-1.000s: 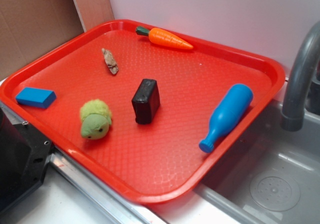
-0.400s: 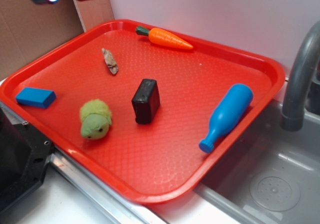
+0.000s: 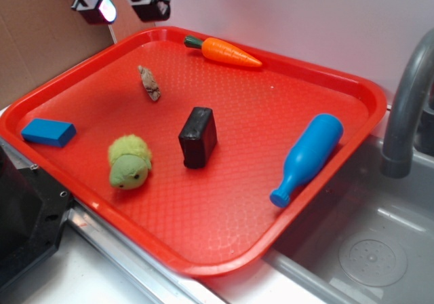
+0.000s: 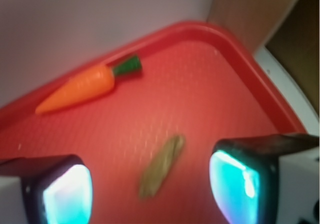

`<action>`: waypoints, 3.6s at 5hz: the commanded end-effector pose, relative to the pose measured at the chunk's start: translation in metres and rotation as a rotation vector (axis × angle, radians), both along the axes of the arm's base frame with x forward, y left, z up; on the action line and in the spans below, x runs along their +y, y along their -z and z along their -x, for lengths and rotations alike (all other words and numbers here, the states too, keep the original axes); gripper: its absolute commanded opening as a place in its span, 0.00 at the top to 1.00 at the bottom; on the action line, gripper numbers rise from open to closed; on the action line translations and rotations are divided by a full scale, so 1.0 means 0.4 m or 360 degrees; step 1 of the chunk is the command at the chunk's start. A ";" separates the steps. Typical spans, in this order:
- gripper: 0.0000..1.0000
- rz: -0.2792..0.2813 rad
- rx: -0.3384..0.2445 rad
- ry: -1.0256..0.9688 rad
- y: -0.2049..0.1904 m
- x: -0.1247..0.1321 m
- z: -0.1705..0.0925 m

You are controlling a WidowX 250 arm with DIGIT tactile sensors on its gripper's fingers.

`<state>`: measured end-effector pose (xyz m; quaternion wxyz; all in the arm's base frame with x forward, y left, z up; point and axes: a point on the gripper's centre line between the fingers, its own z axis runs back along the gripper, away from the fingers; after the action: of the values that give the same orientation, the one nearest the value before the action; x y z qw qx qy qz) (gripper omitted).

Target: Grab the carrot.

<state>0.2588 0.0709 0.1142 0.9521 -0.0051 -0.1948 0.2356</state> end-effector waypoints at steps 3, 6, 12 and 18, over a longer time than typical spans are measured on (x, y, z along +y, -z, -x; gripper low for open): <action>0.00 -0.0066 -0.0143 -0.0194 -0.005 0.058 -0.126; 0.00 -0.0070 -0.0115 -0.0114 0.035 -0.013 -0.185; 0.00 -0.0055 -0.0203 -0.0237 0.134 -0.044 -0.259; 1.00 0.0178 0.0072 -0.0137 0.184 0.018 -0.138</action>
<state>0.3081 0.0647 0.0215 0.9491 -0.0469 -0.1315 0.2824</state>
